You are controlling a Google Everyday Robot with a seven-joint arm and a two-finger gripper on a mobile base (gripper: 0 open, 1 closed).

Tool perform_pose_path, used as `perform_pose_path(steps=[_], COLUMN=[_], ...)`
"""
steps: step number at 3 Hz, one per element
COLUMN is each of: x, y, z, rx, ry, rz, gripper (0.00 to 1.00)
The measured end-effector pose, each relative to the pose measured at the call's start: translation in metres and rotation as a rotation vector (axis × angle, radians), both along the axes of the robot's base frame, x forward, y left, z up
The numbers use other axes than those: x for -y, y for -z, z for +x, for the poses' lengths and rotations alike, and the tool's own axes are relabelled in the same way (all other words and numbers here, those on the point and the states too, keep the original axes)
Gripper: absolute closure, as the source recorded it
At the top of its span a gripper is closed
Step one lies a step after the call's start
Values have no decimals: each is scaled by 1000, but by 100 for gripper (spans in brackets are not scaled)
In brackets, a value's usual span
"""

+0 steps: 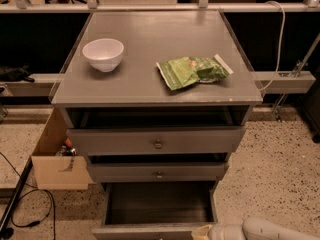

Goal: Close bottom drawer

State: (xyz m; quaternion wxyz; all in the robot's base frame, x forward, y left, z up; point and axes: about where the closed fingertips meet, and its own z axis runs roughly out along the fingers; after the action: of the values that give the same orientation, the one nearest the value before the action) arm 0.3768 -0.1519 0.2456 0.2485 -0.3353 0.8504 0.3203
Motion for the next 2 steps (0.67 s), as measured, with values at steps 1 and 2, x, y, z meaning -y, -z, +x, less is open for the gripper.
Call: perform_pose_path(steps=[1,2], x=[-11,-21], y=[19,40], z=[-9,-18], rx=[-22,-43], ry=[-32,-67], rz=[-35,-66], gripper=[100,100])
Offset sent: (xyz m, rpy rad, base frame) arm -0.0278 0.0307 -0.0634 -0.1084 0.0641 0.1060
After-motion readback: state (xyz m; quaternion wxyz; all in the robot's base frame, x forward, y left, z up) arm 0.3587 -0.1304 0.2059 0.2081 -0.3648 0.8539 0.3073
